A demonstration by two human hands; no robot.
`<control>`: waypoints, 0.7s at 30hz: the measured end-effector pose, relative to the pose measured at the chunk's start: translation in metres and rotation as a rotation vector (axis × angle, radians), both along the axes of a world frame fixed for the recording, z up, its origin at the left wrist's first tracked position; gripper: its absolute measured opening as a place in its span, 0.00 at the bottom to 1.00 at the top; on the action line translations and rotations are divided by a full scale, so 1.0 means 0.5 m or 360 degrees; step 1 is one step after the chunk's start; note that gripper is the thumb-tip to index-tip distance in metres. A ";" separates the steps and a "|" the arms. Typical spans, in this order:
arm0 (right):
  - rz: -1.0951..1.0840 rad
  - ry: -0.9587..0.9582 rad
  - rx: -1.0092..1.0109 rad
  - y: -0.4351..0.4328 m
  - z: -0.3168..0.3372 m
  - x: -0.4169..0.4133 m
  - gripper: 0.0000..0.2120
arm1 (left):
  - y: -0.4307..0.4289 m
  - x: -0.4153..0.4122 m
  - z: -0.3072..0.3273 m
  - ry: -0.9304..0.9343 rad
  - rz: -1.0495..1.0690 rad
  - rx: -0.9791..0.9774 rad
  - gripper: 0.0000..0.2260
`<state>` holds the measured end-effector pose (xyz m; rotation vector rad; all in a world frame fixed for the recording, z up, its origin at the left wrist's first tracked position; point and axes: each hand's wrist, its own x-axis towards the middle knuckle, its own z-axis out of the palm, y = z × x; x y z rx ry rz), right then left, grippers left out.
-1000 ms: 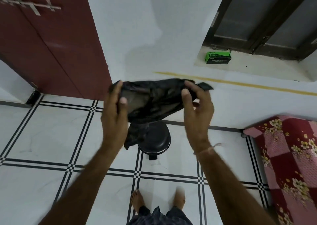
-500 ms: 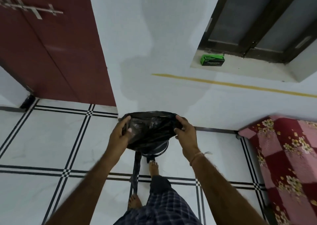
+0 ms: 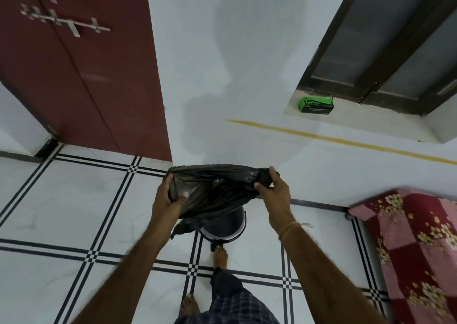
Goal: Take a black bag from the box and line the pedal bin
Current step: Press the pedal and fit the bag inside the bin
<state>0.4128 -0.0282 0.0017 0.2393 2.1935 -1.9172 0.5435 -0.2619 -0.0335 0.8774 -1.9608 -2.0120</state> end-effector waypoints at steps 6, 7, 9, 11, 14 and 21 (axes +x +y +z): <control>-0.0123 -0.0029 -0.0042 0.004 -0.060 -0.027 0.36 | 0.044 -0.034 -0.087 -0.0232 -0.0222 -0.0155 0.39; -0.0140 -0.0097 -0.0073 0.004 -0.078 -0.028 0.36 | 0.051 -0.045 -0.117 -0.0274 -0.0284 -0.0145 0.40; -0.0179 -0.0174 -0.0122 0.006 -0.125 -0.039 0.36 | 0.067 -0.071 -0.167 -0.0325 -0.0322 -0.0036 0.38; -0.0210 -0.0198 -0.0124 0.004 -0.178 -0.062 0.36 | 0.084 -0.111 -0.216 -0.0368 -0.0249 0.0160 0.33; -0.0298 -0.0186 -0.0182 0.016 -0.286 -0.104 0.35 | 0.114 -0.181 -0.323 -0.0446 -0.0143 0.0546 0.31; -0.0421 -0.0236 -0.0217 0.042 -0.562 -0.213 0.32 | 0.169 -0.359 -0.613 -0.0547 -0.0063 0.0737 0.37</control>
